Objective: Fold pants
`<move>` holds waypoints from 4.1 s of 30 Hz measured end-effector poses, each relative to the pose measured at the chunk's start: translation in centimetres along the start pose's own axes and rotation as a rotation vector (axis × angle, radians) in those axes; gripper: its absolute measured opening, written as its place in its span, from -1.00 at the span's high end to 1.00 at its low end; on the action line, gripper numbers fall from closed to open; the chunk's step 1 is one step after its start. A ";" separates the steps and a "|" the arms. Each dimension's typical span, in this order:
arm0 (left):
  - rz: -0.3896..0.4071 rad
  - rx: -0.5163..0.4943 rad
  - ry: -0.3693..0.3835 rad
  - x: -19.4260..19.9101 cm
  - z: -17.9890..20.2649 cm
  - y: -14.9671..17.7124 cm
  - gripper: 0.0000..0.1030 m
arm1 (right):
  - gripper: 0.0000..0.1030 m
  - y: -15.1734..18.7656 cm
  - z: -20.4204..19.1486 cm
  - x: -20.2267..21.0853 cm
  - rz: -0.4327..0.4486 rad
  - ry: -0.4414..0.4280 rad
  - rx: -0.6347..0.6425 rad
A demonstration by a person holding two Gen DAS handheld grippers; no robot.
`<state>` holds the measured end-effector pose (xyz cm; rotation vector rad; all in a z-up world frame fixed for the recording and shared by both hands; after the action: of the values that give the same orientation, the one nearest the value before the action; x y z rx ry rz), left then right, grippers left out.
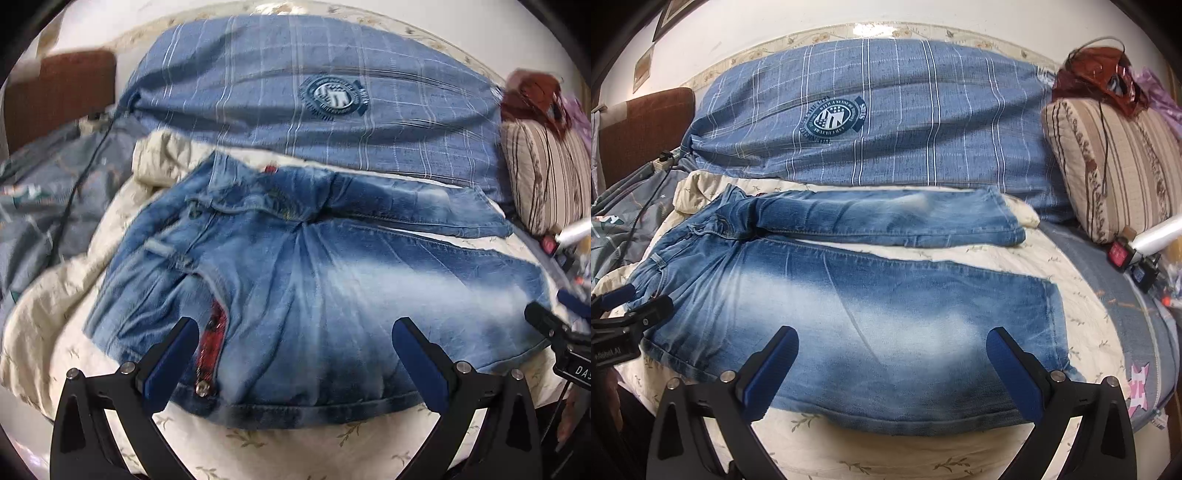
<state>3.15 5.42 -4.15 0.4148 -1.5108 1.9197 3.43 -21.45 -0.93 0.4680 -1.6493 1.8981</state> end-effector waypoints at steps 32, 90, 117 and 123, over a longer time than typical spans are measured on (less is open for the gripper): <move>0.021 0.687 -0.015 2.5 -13.8 2.8 -1.00 | 0.62 3.9 16.6 -5.0 -0.441 -0.105 -0.570; 0.201 0.340 -0.216 10.1 -8.2 -2.2 -0.32 | -0.18 -1.4 19.9 -3.6 -0.320 -0.161 -0.547; -0.148 0.296 -0.169 0.1 -10.4 -0.8 -0.81 | -0.56 -2.1 16.1 -11.6 -0.478 -0.150 -0.455; 0.027 0.254 -0.125 1.2 -11.2 -7.7 -0.81 | -0.56 -8.8 17.1 -10.9 -0.305 -0.114 -0.433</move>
<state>8.95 17.38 -0.91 0.6397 -1.3579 2.1499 15.54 -39.62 2.29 0.6113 -1.8749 1.2715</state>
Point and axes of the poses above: each gripper's, at about its wrist camera, not at the fingertips, and x roughly against the way its jaws point, z to its right, y to its underside, the point moved 2 cm from there along -x, roughly the way its jaws point, and after that the axes turned 15 degrees about y, right-handed, at the moved point
